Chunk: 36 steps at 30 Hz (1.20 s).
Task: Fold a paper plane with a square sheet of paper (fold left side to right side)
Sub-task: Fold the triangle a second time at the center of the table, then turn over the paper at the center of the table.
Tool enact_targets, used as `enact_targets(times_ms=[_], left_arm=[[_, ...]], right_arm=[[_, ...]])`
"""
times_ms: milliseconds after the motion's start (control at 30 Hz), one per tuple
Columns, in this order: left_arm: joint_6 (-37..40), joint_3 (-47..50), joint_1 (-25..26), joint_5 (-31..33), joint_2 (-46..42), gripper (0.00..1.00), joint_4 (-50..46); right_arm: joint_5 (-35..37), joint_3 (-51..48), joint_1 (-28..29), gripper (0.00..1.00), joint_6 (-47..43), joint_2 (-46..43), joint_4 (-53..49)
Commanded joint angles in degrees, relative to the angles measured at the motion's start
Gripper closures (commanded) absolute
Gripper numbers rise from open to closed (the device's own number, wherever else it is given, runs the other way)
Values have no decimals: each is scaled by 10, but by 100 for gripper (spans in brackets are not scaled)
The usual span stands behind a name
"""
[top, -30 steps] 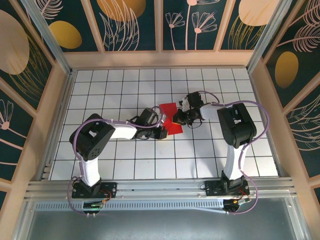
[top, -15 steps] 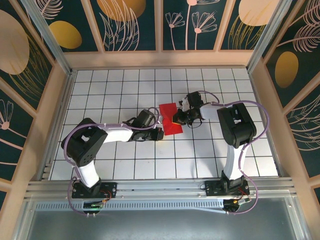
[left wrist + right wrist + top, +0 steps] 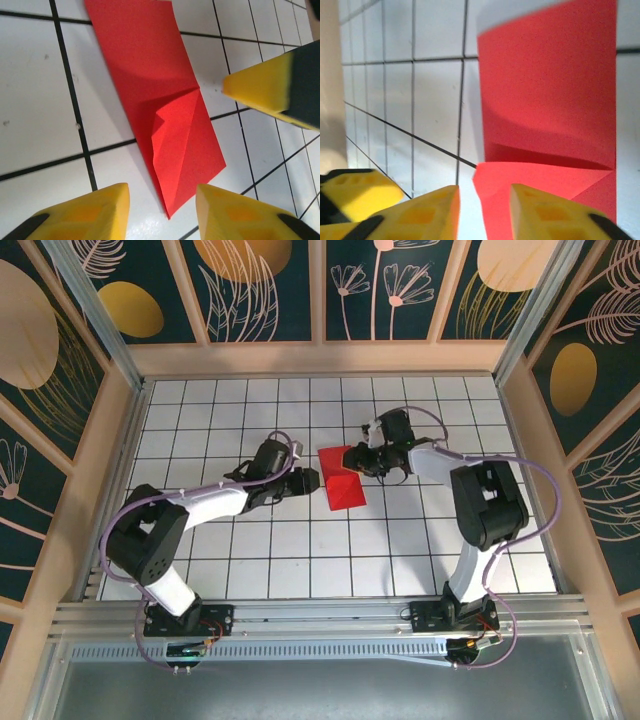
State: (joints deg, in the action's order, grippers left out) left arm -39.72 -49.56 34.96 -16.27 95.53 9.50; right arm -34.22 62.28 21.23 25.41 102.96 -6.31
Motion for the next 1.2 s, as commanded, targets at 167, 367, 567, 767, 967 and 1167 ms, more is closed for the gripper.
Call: enact_targets(times_ms=[167,367,567,767,967,1167], left_arm=[[15,-79,0,-44,94,54,36],[43,-126,0,-39,142,52,8],[54,-144,0,-58,178,52,2],[65,-150,4,-68,194,52,-9],[69,-150,8,-64,203,64,-11],[71,-141,10,-40,185,79,-4]], right_arm=[[9,-75,-50,45,14,-69,100],[-21,-112,-73,32,32,-75,138],[-19,-118,-77,31,31,-75,137],[-20,-114,-79,31,22,-71,125],[-23,-115,-79,31,19,-67,121],[-33,-117,-79,33,15,-63,119]])
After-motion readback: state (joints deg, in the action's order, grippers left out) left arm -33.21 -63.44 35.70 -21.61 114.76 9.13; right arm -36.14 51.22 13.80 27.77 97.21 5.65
